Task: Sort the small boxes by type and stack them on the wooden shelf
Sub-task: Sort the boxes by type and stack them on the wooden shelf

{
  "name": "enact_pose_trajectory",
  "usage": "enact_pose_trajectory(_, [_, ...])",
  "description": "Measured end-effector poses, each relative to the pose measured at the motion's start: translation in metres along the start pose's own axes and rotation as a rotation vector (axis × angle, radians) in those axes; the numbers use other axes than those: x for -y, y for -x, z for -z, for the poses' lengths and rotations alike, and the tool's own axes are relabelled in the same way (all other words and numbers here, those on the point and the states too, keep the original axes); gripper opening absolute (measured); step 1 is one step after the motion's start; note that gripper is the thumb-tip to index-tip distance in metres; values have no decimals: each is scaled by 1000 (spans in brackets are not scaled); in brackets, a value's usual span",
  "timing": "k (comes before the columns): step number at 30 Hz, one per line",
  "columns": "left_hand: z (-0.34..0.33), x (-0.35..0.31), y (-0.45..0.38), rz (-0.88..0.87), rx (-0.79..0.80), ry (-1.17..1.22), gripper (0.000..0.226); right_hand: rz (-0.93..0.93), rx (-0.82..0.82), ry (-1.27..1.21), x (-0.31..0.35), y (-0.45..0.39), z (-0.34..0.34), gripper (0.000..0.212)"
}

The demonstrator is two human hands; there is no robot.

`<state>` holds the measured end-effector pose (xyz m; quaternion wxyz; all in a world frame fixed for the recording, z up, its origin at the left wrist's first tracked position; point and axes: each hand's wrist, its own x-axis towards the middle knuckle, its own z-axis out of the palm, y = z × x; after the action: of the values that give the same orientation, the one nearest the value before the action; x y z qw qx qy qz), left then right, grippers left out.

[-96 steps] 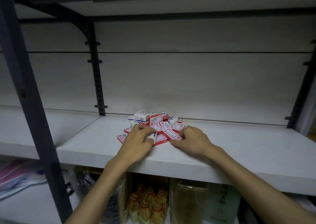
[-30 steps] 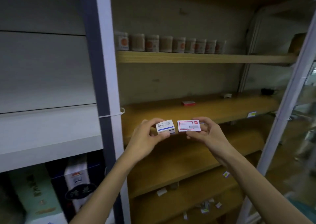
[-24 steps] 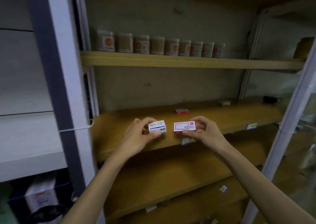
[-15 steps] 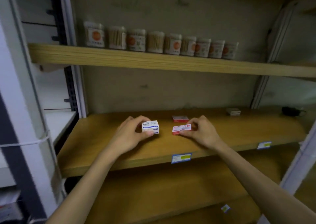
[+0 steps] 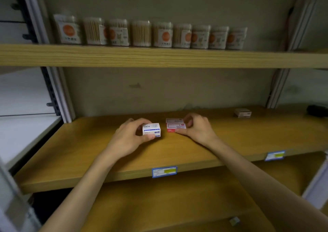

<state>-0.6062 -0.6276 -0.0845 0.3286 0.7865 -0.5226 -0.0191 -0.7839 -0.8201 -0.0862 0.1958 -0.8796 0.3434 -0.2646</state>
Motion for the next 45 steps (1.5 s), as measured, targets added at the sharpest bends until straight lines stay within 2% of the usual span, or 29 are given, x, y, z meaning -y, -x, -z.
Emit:
enact_pose_trajectory(3, [-17, -26, -6, -8, 1, -24, 42, 40, 4, -21, -19, 2, 20, 45])
enact_pose_trajectory(8, [-58, -95, -21, -56, 60, -88, 46, 91, -40, 87, -81, 10, 79, 26])
enact_pose_trajectory(11, [-87, -142, -33, -116, 85, -114, 46, 58, -83, 139, -125, 10, 117, 26])
enact_pose_trajectory(16, [-142, -203, -73, -102, 114, -226, 51, -27, -75, 187, -196, 5, 164, 32])
enact_pose_trajectory(24, [-210, -233, -152, 70, 114, -262, 45, -13, 35, 167, -265, 4, 196, 36])
enact_pose_trajectory(29, [-232, -243, -173, 116, 84, -288, 45, 18, 77, 143, -275, 6, 203, 36])
enact_pose_trajectory(35, [-241, -247, -174, 147, 22, -313, 61, 69, 123, 69, -272, 11, 206, 38])
enact_pose_trajectory(37, [-234, -250, -164, 123, -8, -311, 61, 96, 128, 39, -266, 14, 203, 38])
enact_pose_trajectory(41, [-202, -249, -126, -25, -1, -273, 43, 163, 147, -19, -243, 17, 192, 37])
enact_pose_trajectory(45, [-163, -234, -76, -91, -33, -305, 41, 263, 147, -43, -204, 19, 168, 32])
